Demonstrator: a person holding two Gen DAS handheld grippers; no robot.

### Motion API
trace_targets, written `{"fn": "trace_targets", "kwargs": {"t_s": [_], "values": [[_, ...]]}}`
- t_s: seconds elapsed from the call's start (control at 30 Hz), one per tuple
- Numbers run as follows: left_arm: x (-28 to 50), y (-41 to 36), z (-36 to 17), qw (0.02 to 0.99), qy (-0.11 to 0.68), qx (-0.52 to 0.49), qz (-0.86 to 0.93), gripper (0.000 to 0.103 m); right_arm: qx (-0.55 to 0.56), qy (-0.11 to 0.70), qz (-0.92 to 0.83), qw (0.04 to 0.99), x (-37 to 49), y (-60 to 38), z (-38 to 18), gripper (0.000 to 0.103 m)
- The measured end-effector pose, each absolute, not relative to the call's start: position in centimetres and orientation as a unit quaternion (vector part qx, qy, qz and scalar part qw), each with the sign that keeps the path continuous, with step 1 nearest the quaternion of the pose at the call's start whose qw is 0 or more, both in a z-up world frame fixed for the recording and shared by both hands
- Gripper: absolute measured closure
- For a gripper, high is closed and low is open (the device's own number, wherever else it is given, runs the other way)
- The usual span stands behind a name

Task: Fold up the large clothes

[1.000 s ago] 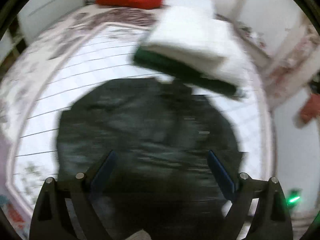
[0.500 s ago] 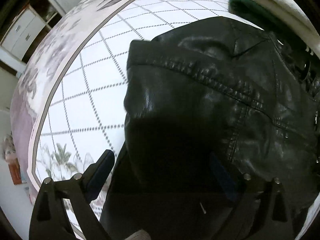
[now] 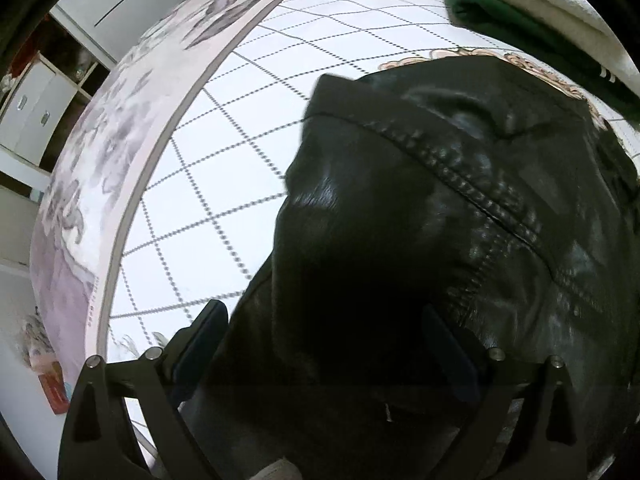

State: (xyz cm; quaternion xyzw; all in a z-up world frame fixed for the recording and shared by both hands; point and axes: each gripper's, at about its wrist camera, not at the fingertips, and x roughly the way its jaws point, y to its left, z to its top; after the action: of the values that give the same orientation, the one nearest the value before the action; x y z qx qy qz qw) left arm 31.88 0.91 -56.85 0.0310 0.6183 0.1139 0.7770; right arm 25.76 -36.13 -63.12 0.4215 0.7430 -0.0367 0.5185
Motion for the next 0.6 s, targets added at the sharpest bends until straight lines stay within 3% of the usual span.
{"fn": "trace_targets", "kwargs": {"t_s": [0.07,0.13,0.2,0.3,0.53,0.57,0.6], "values": [[31.6,1.3,-56.7,0.774,0.621,0.036,0.114,0.003,0.398,0.767,-0.001,0.503,24.8,-34.6,-63.2,0.062],[31.0,1.3,-56.2,0.774,0.622,0.035,0.115,0.003,0.365,0.785,0.02,0.501,24.1,-33.7,-62.7,0.05],[29.9,0.6,-55.4,0.771,0.626,0.035,0.11,0.003,0.351,0.777,0.015,0.522,23.9,-34.2,-61.5,0.045],[27.5,-1.5,-54.1,0.776,0.622,0.042,0.093,0.003,0.338,0.747,-0.037,0.572,23.8,-36.7,-59.5,0.028],[25.0,-4.6,-57.9,0.756,0.645,0.07,0.081,0.003,0.404,0.7,-0.073,0.585,24.9,-41.0,-61.3,0.026],[25.4,-4.5,-58.4,0.752,0.652,0.061,0.079,0.001,0.405,0.692,-0.069,0.593,25.2,-40.9,-61.3,0.029],[25.8,-4.2,-58.8,0.749,0.656,0.05,0.078,0.0,0.406,0.685,-0.059,0.601,25.5,-40.7,-61.1,0.05]]}}
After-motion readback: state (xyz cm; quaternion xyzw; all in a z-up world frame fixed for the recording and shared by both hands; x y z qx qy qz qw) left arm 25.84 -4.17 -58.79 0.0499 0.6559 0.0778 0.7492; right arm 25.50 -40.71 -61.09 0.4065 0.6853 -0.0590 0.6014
